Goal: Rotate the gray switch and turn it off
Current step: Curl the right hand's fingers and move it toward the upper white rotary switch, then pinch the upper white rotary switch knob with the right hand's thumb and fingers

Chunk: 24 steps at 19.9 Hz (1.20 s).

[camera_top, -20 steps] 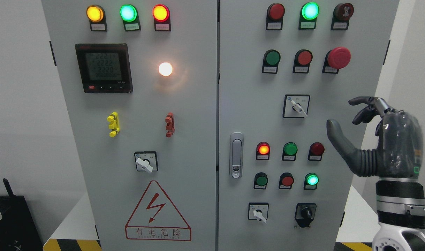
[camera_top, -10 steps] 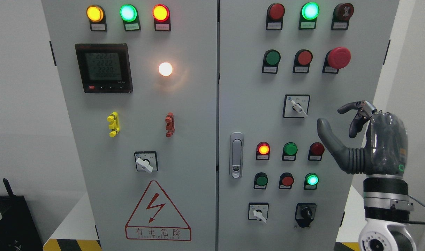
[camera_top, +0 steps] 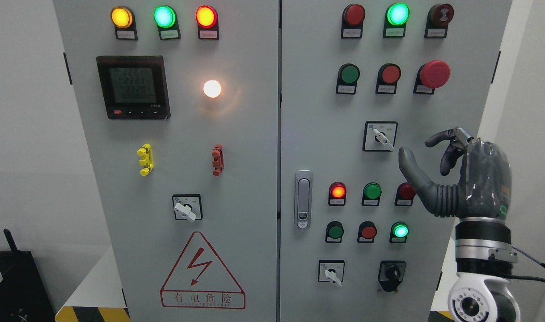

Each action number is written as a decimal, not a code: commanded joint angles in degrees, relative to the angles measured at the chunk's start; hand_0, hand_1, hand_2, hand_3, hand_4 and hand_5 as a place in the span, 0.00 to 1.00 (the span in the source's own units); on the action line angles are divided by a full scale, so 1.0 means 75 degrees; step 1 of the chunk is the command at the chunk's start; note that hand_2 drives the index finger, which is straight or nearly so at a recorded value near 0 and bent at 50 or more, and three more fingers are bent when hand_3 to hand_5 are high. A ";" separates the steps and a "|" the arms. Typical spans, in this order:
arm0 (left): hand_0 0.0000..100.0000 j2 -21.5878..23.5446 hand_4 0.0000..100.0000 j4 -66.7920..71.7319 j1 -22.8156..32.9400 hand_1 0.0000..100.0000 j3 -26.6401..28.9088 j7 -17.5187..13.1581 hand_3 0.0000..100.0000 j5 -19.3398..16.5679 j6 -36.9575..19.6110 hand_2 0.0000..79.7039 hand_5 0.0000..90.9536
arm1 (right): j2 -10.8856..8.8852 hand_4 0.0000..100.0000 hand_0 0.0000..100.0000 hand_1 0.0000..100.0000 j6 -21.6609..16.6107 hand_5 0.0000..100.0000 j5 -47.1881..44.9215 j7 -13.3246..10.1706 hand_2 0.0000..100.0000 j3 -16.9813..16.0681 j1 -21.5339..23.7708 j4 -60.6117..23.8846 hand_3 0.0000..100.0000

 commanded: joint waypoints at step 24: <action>0.12 0.0000 0.00 0.0000 0.0258 0.39 -0.0012 -0.0002 0.00 0.0000 0.0003 0.00 0.00 | 0.0053 0.91 0.15 0.43 0.0694 1.00 0.0174 0.0001 0.56 0.0720 -0.0322 0.0546 0.99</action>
